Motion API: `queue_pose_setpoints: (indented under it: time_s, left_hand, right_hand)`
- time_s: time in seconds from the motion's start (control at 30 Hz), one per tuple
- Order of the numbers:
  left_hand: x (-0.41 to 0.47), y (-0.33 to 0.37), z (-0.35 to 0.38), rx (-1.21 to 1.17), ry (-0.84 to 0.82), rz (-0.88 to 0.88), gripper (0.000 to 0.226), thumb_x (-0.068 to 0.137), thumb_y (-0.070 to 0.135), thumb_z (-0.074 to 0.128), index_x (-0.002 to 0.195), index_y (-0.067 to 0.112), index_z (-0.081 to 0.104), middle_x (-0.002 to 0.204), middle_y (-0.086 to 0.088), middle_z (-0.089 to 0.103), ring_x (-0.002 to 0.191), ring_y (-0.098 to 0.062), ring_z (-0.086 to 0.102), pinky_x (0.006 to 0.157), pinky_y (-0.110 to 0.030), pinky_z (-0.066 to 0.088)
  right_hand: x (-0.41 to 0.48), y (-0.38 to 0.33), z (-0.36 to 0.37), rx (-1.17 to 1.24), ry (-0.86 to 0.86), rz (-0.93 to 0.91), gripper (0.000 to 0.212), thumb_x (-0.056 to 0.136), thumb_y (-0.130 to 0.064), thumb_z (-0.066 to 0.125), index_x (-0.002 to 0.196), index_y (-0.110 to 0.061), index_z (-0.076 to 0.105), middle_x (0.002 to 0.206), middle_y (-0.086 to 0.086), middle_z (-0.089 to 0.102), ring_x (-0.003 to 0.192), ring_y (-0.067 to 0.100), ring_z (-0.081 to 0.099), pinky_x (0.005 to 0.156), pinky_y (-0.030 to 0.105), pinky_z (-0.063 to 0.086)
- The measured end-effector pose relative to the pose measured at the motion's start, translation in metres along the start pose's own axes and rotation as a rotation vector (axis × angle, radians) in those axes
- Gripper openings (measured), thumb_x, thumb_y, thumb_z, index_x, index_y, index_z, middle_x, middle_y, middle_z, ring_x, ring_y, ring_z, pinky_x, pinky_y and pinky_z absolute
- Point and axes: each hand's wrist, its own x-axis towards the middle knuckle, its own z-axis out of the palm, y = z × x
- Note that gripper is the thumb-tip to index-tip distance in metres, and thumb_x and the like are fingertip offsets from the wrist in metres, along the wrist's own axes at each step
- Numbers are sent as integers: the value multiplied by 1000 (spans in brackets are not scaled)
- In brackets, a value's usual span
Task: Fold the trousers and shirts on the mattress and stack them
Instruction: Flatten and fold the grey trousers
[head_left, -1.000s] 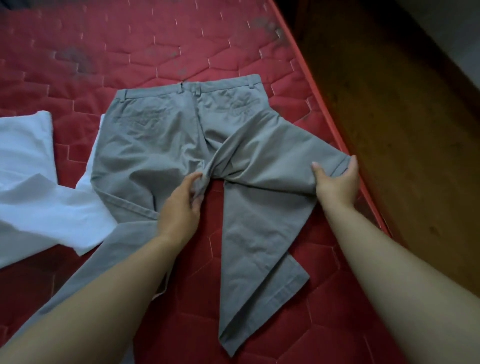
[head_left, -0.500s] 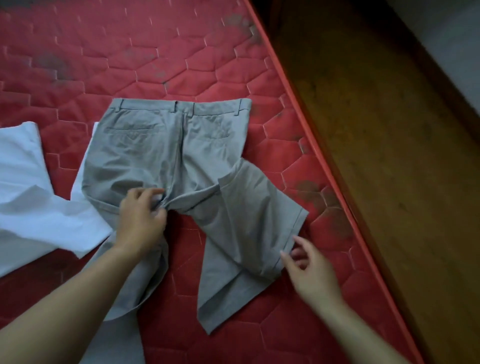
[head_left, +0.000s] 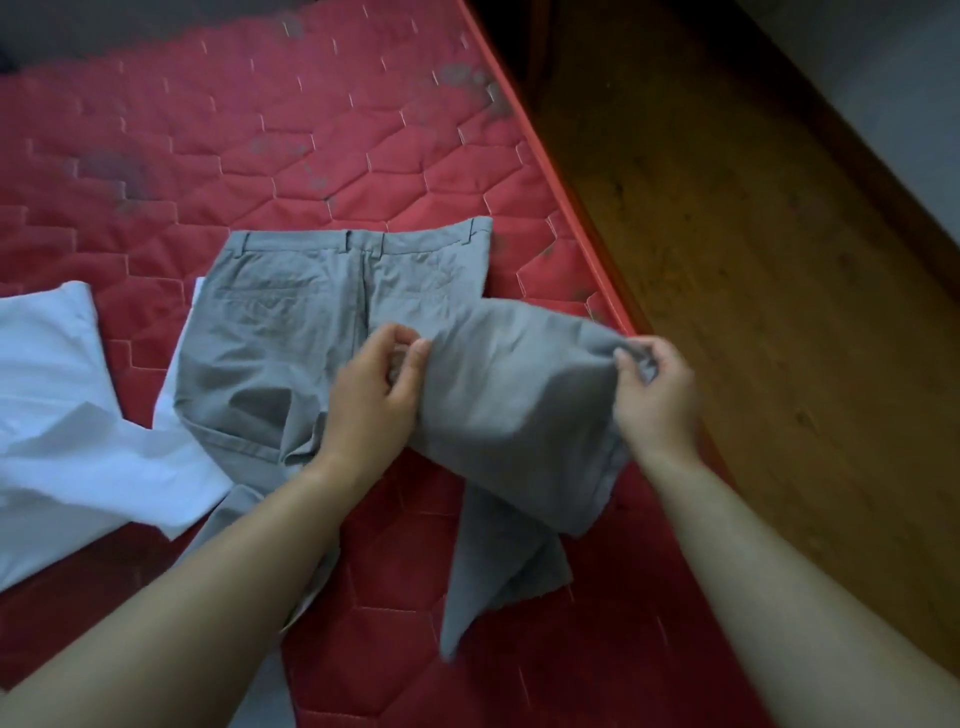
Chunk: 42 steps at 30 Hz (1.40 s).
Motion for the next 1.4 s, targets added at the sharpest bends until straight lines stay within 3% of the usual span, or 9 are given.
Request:
queue_pose_setpoints:
  time_s: [0.2,0.43,0.6,0.77,0.9,1.0,1.17,1.3,1.4]
  left_hand:
    - [-42,26,-54,97,-104,-8,21,96,29,47,75,24,46,58,7,45,58,0,46,57,-18,35]
    - [-203,-38,-75,434,-734,-394,11,91,24,58,90,14,61,90,-6,61,89,-23,58,80,-34,42]
    - [-219,-52,-40,351,-519,-396,27,90,28,58,113,14,60,111,-4,59,103,-18,56,87,-29,41]
    - [-186,-35,23,124,-419,-365,33,89,39,58,117,22,58,111,8,57,97,-8,56,81,-23,43]
    - [-172,-19,53,173,-551,-286,20,89,30,61,107,22,64,97,5,66,83,-10,60,76,-26,48]
    - [-175,-8,46,92,-495,-227,6,91,24,58,91,26,64,85,10,65,73,-7,58,64,-20,45]
    - [-197,29,25,-62,-632,-120,9,90,17,61,86,25,63,75,13,61,69,-5,59,62,-16,45]
    - [-238,32,17,93,-901,39,9,88,13,62,88,21,66,78,9,62,72,-9,58,69,-28,46]
    - [-269,18,16,211,-1043,17,11,87,18,62,96,22,67,90,5,63,83,-14,61,76,-26,47]
  right_hand:
    - [-45,-61,-90,126,20,-359,12,86,-23,62,91,-33,60,87,-16,60,85,-3,57,76,10,42]
    - [-196,56,-112,-339,-887,-35,33,72,-22,79,103,-19,67,102,-4,61,100,14,59,84,14,38]
    - [-156,85,-79,-224,-358,85,32,80,-32,71,106,-17,63,107,2,59,100,13,54,82,17,34]
    - [-103,64,-8,-53,-270,188,53,77,-48,69,117,-16,55,106,-7,52,95,7,49,78,20,37]
    - [-82,49,17,88,-185,405,38,79,-26,72,110,-9,57,100,-2,64,87,12,61,69,20,48]
    - [-95,31,-20,147,-64,299,21,81,-19,70,97,-19,57,83,-15,62,70,-2,60,54,6,44]
    - [-197,21,-130,228,151,211,26,77,-22,75,92,-26,53,86,-14,65,78,-7,64,67,8,48]
    - [-306,54,-177,83,171,607,32,71,-23,80,98,-16,64,95,-5,66,92,11,63,76,22,45]
    - [-372,88,-189,363,160,1114,33,75,-21,77,103,-10,64,102,3,67,86,19,65,72,32,51]
